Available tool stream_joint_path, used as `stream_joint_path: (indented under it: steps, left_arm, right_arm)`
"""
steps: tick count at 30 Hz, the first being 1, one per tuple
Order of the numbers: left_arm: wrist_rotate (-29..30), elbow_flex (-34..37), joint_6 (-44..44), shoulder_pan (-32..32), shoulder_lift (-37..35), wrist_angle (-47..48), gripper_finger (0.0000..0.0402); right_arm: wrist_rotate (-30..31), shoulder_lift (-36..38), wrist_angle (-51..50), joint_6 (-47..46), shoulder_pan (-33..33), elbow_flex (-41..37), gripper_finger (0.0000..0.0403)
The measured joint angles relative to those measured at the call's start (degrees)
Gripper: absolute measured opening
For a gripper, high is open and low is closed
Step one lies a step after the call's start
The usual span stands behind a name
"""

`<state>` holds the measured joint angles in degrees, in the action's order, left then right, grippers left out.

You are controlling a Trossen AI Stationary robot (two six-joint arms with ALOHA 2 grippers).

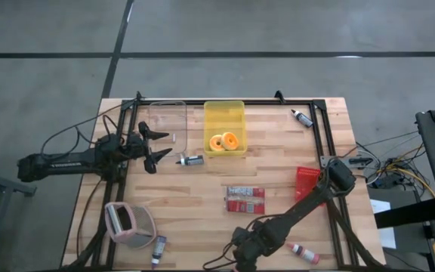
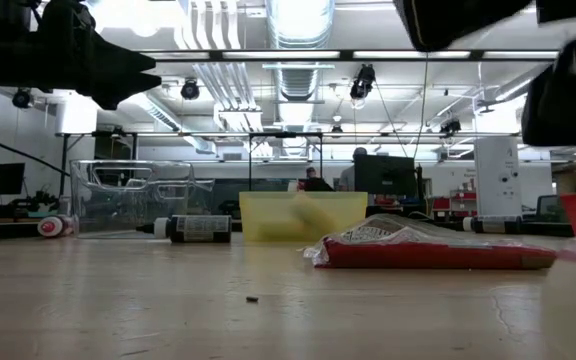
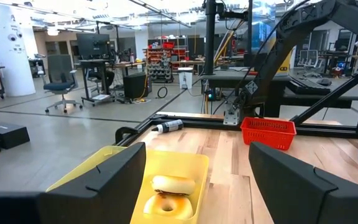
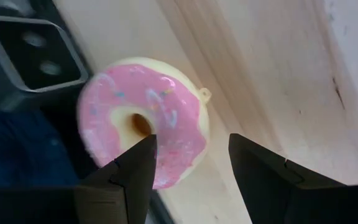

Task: Pick & Place Food Item
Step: Put the pink donut into the yellow bin

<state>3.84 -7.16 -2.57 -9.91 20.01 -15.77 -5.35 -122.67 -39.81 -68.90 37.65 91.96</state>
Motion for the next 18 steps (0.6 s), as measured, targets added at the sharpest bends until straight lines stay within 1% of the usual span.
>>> stream_joint_path:
  steps: [5, 9, 12, 18]
  left_arm:
    - [0.0, 0.0, 0.0, 0.0, 0.0, 0.0, 0.0291]
    - [0.0, 0.0, 0.0, 0.0, 0.0, 0.0, 0.0289]
    - [0.0, 0.0, 0.0, 0.0, 0.0, 0.0, 0.0291]
    - [0.0, 0.0, 0.0, 0.0, 0.0, 0.0, 0.0289]
  right_arm:
    - [-2.1, -1.0, 1.4, 1.1, -0.2, 0.0, 0.0196]
    - [-2.2, -1.1, 1.4, 1.6, -0.2, 0.0, 0.0193]
    - [-2.2, -1.1, 1.4, 1.8, -0.2, 0.0, 0.0182]
    - [-2.2, -1.1, 1.5, 2.1, -0.4, 0.0, 0.0145]
